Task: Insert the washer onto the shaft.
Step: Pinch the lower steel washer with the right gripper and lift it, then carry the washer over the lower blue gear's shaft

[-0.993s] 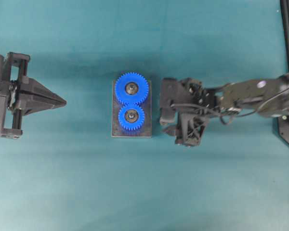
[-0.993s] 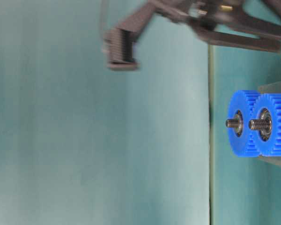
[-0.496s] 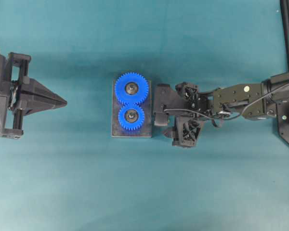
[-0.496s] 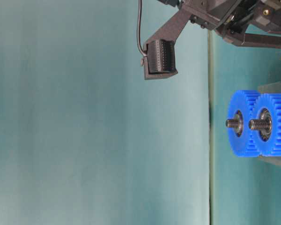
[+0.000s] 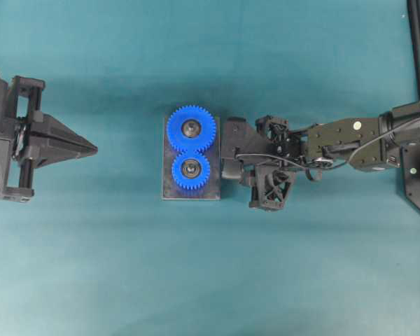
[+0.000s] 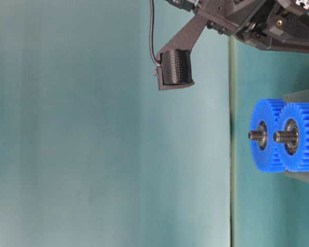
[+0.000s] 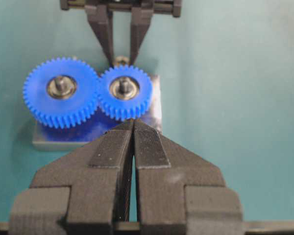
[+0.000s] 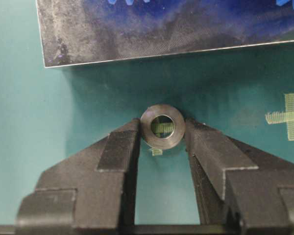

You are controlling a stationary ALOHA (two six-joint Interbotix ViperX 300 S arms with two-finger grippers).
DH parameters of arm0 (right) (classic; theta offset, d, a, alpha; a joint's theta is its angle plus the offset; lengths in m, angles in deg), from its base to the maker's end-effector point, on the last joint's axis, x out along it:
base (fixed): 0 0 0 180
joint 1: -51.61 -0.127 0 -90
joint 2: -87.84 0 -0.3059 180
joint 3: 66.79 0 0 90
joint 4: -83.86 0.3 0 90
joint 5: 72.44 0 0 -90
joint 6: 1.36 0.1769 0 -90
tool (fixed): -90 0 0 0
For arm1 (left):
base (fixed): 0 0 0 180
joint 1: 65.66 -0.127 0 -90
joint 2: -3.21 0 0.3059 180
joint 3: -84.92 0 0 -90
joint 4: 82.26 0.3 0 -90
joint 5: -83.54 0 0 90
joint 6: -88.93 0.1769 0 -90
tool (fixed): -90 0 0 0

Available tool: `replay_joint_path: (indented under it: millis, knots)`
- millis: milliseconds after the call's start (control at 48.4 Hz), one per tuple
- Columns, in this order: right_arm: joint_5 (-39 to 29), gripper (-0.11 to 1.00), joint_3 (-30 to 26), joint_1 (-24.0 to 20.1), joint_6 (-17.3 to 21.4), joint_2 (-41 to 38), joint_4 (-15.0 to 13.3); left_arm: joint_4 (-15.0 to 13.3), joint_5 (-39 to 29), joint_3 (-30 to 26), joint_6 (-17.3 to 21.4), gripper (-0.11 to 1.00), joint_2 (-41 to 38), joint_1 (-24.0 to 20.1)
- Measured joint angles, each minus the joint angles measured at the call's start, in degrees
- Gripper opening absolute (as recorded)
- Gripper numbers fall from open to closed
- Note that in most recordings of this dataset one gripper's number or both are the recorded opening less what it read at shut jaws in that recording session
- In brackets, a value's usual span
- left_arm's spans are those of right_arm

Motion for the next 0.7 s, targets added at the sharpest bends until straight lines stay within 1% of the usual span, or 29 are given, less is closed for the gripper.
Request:
replay_joint_path:
  millis: [165, 310, 434, 620, 703]
  knots:
    - [-2.5, 0.33, -1.1, -0.4, 0.0, 1.9, 0.0, 0.0, 0.0, 0.0, -0.1, 0.0, 0.0, 0.0]
    - [-6.5, 0.33, -4.3, -0.3, 0.0, 5.5, 0.1, 0.0, 0.0, 0.0, 0.0, 0.0, 0.0, 0.0]
    - [-9.7, 0.33, -7.0, -0.3, 0.0, 6.9, 0.0, 0.0, 0.0, 0.0, 0.0, 0.0, 0.0, 0.0]
    - [-11.0, 0.33, -10.9, -0.3, -0.1, 6.9, -0.6, 0.0, 0.0, 0.0, 0.0, 0.0, 0.0, 0.0]
    - [-11.1, 0.33, -12.2, -0.3, -1.0, 6.7, -0.7, 0.0, 0.0, 0.0, 0.0, 0.0, 0.0, 0.0]
